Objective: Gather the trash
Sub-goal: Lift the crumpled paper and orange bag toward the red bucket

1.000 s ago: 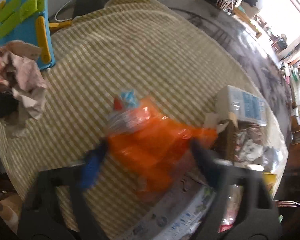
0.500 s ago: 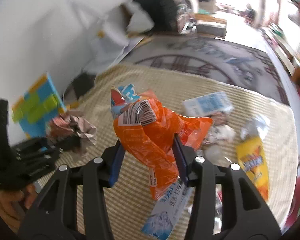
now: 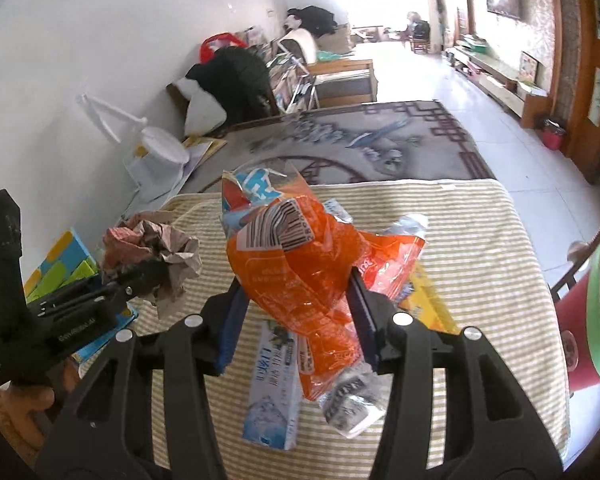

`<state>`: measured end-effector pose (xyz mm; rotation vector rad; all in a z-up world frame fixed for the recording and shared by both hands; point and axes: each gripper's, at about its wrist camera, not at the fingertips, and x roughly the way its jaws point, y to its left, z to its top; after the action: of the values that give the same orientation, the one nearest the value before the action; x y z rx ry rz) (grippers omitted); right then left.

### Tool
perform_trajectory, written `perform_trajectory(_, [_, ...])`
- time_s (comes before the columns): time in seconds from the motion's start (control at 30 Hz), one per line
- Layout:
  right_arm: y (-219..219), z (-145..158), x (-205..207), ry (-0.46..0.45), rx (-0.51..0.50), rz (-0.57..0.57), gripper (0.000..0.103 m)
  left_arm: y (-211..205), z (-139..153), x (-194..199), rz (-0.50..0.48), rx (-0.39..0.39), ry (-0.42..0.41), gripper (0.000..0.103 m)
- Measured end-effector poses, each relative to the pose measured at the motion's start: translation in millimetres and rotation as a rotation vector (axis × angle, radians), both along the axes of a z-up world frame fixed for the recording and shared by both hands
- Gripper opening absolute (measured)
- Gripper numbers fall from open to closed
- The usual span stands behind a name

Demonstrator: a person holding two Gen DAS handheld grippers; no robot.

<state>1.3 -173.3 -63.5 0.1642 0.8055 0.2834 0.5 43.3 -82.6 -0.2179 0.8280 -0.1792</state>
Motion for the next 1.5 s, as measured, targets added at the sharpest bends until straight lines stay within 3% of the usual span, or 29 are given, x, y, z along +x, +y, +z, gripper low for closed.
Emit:
perform_trajectory(0.57, [-74.1,8.6,-17.1,-0.042,0.024,-0.005,0.048,-78.4,18.8,-12.9,-0.012,0.044,-0.029,0.035])
perform_trajectory(1.03, [-147.2,12.3,-26.0,-0.059,0.032,-0.060,0.048,-154.9,23.2,-10.5,-0.068,0.077,-0.041,0.035])
perform_trajectory(1.5, [-194.1,10.2,-32.1,-0.059,0.045,-0.104,0.048,-214.0,23.4,-8.2,-0.125,0.107,-0.033,0.035])
